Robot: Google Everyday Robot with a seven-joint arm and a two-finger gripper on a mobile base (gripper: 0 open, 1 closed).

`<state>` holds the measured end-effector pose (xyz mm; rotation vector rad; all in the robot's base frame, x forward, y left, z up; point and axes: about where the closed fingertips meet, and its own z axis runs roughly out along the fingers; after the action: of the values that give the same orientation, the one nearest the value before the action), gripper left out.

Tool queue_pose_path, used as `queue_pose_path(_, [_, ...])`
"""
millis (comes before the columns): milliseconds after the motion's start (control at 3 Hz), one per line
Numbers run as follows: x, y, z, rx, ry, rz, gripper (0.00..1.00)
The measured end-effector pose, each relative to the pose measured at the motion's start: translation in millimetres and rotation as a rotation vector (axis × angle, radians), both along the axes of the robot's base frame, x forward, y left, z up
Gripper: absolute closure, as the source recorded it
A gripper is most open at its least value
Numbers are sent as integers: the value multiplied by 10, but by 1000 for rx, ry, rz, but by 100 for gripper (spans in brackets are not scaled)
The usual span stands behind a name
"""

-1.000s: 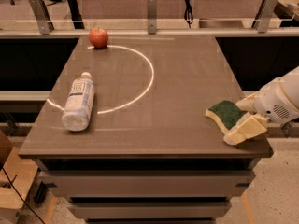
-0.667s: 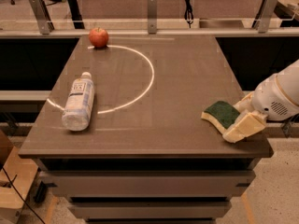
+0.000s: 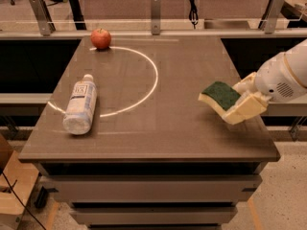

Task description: Move sponge near blue plastic bottle

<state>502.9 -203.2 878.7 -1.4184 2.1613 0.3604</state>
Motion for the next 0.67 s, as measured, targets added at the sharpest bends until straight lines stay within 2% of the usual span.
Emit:
queue_pose_path(333, [190, 154, 493, 35, -116, 60, 100])
queue_pose_path(667, [179, 386, 567, 55, -145, 100, 100])
